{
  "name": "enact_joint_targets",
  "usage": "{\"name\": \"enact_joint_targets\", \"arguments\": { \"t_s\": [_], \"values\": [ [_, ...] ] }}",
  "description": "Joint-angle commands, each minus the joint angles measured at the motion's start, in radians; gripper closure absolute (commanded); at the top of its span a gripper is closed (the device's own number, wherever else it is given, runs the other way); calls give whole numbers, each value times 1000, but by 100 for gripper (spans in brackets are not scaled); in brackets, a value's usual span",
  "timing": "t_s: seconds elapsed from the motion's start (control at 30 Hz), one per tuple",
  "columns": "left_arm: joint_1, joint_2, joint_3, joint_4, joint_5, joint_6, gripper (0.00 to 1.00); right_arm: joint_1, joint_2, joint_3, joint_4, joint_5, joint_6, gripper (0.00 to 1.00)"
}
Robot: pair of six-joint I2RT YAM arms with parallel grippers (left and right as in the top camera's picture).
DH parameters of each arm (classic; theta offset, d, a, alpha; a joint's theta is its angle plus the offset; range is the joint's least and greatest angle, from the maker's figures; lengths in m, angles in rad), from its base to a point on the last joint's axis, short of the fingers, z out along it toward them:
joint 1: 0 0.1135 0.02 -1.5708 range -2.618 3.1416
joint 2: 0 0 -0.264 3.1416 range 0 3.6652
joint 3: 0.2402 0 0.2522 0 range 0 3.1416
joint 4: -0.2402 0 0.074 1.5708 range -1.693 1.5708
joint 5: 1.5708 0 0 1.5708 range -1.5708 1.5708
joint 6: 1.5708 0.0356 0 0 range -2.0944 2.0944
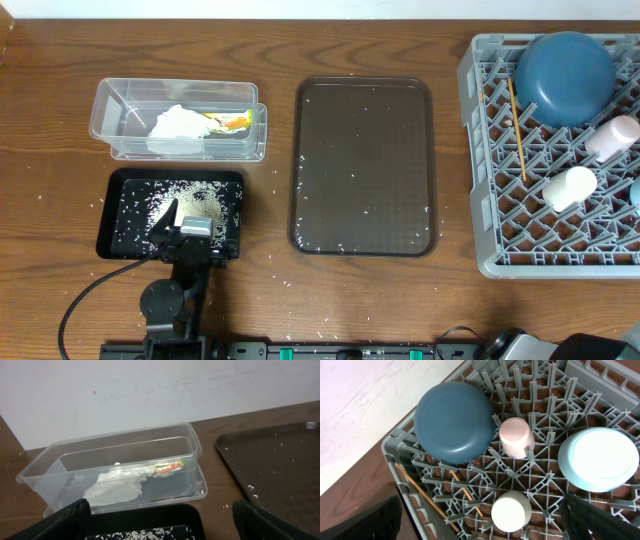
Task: Sort waste into correct bins and load items into the dishwasher rack
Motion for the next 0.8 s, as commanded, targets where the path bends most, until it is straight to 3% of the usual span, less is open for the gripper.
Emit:
{"name": "enact_joint_targets", "arguments": {
  "t_s": [0.0,0.27,0.63,0.77],
  "values": [
    [2,-6,-16,-37,-1,12,7,7,9,1,-1,1,-10,1],
    [2,-6,-16,-37,-1,12,7,7,-43,1,-1,1,-10,1],
    [2,-6,-16,-37,-1,12,7,13,-419,1,-1,1,-10,1],
    [2,-6,-16,-37,-1,12,7,96,-539,1,-1,1,-10,1]
  ]
}}
